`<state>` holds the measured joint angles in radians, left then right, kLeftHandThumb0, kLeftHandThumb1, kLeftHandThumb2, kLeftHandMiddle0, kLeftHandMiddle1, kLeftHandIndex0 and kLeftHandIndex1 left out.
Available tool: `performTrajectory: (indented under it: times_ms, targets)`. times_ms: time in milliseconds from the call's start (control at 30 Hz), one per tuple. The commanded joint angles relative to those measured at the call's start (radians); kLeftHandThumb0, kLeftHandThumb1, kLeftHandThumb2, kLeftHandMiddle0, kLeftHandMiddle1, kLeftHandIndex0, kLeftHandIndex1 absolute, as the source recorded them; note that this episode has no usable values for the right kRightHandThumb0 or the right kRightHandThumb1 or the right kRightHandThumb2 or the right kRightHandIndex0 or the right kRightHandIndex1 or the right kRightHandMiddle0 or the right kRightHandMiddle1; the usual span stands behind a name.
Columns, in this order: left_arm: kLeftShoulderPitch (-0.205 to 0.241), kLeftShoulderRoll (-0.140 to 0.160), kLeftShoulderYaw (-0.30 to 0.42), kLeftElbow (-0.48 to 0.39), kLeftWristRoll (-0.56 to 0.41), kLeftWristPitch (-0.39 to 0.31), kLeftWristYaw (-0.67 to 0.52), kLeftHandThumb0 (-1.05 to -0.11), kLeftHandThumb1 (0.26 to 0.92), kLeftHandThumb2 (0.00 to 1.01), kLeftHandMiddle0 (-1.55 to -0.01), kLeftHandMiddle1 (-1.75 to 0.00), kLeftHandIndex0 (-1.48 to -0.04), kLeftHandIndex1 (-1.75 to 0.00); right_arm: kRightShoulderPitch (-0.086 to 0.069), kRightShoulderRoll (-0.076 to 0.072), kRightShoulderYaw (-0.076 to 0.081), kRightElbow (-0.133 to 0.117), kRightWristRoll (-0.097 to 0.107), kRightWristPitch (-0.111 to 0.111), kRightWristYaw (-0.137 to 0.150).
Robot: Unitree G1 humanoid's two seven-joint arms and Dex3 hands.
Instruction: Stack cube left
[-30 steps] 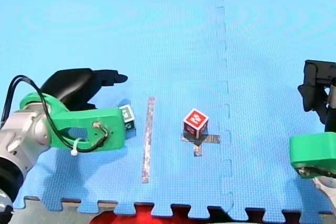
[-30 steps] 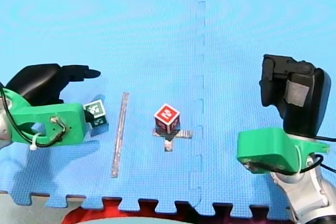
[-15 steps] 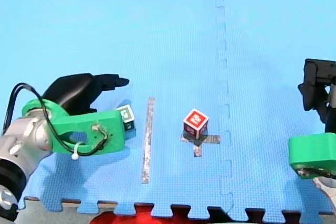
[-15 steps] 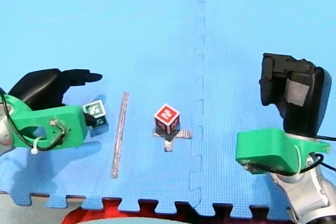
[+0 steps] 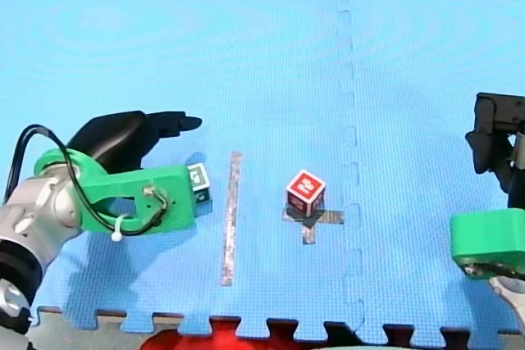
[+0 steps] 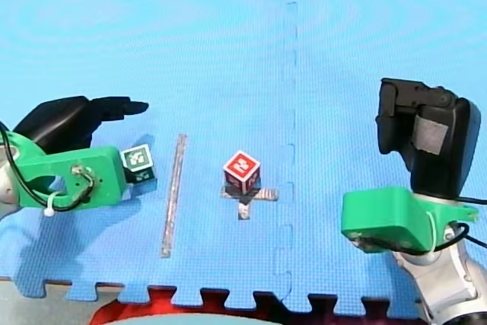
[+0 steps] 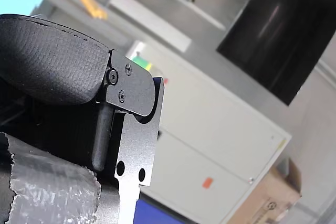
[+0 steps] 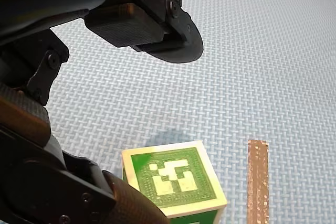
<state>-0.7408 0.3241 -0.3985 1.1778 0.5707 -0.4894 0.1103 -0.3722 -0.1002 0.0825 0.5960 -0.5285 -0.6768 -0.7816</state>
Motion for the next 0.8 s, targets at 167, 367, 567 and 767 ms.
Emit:
performTrajectory:
  times_ms: [167, 367, 567, 767]
  targets:
    - [-0.014, 0.011, -0.001, 0.016, -0.006, -0.010, -0.030, -0.596, 0.639, 0.00, -0.81, -1.75, -0.36, 0.00, -0.005, -0.002, -0.002, 0.008, 0.009, -0.010, -0.001]
    - [-0.007, 0.003, 0.059, 0.047, -0.100, -0.069, -0.148, -0.282, 0.686, 0.02, -0.75, -1.75, -0.37, -0.01, -0.004, -0.001, -0.002, 0.006, 0.011, -0.010, 0.001]
    - [-0.002, -0.003, 0.087, 0.063, -0.141, -0.106, -0.183, -0.394, 0.661, 0.01, -0.73, -1.75, -0.31, 0.00, -0.007, 0.001, -0.003, 0.012, 0.014, -0.010, 0.000]
    - [0.001, -0.004, 0.094, 0.068, -0.140, -0.112, -0.176, -0.521, 0.649, 0.00, -0.73, -1.75, -0.29, 0.00, -0.005, 0.002, -0.004, 0.004, 0.020, -0.009, 0.006]
